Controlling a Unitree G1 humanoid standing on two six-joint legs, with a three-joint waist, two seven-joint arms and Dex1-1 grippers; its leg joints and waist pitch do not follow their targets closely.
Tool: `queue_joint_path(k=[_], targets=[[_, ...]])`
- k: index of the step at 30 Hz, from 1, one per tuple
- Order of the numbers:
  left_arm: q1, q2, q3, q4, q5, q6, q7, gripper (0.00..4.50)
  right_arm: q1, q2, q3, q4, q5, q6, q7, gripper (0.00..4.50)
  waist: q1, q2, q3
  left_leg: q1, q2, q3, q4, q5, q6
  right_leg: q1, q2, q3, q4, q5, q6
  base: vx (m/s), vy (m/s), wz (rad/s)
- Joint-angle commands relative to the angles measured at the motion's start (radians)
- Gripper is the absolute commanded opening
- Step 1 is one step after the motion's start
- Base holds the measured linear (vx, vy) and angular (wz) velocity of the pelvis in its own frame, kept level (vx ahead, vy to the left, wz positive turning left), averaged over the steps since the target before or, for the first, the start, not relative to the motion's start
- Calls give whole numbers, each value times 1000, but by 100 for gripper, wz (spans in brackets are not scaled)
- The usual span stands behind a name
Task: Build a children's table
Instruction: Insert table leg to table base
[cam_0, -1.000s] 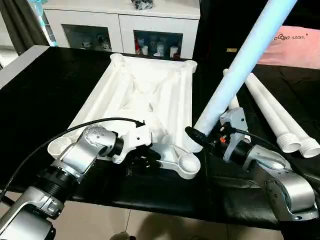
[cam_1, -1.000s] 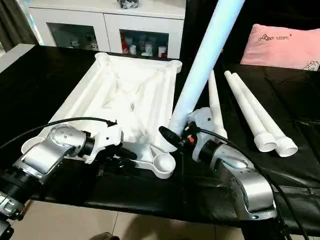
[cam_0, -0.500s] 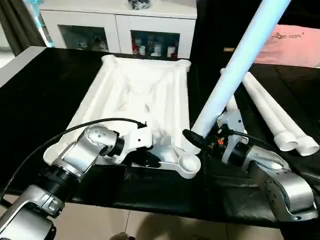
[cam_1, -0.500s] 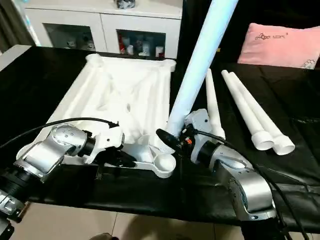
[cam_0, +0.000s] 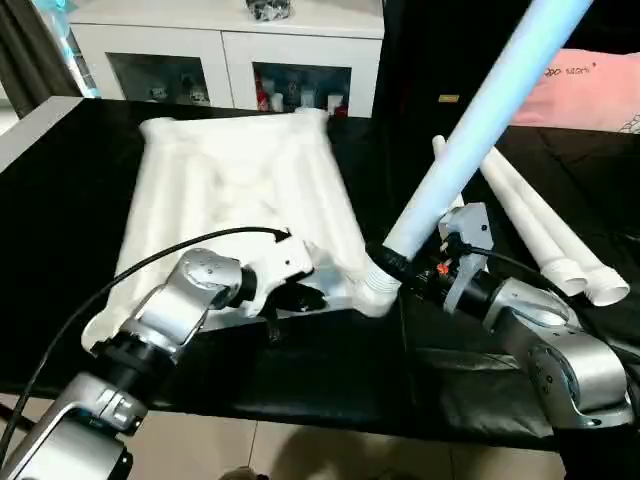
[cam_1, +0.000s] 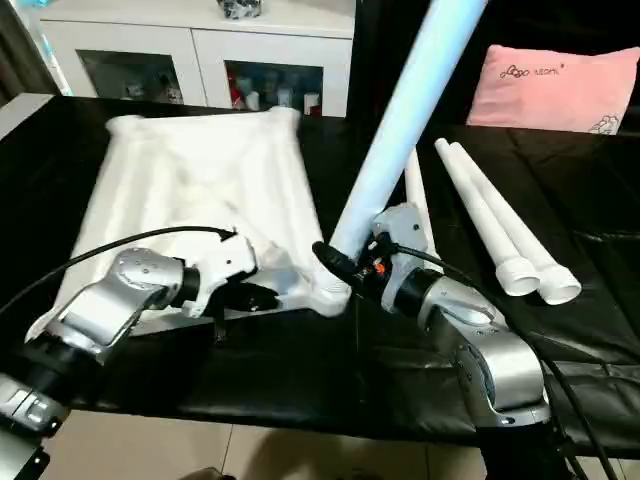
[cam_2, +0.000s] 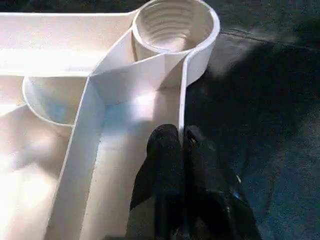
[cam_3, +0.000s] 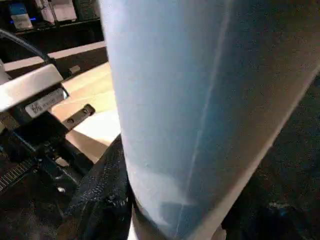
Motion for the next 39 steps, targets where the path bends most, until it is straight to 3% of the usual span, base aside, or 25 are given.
queue_joint_path(k=[1,9,11,13,17,39], targets=[[10,9,13,-13,20,21,27,0,-24,2,-3,5,-3,-11,-1,193,10,-3,-69,12,42,-14,-71,-130,18,54,-74,46,-82,-74,-222,0,0,0],[22,11,11,-48,9,4,8,0,-32,1,-9,22,0,-10,-2,193,12,-2,-67,12,41,-14,-73,-156,6,54,-76,47,-88,-134,-200,0,0,0],[21,11,15,-54,0,17,-2,44,-30,2,-7,21,-1,-9,-3,193,12,-1,-68,13,42,-14,-73,-148,7,52,-74,46,-85,-103,-206,0,0,0],[21,14,14,-56,-2,20,-8,60,-29,2,-7,21,-1,-8,-4,193,13,0,-69,13,41,-14,-73,-142,8,54,-75,47,-84,-89,-211,0,0,0],[16,10,20,-44,5,12,15,99,-27,3,-5,21,-2,-8,-5,193,16,2,-66,16,42,-14,-74,-174,1,51,-75,47,-89,-139,-205,0,0,0],[-33,-23,12,76,16,-50,4,101,-22,1,5,25,-11,-13,-4,193,26,5,-69,15,42,-16,-76,-170,-9,53,-76,47,-86,-97,-204,0,0,0]])
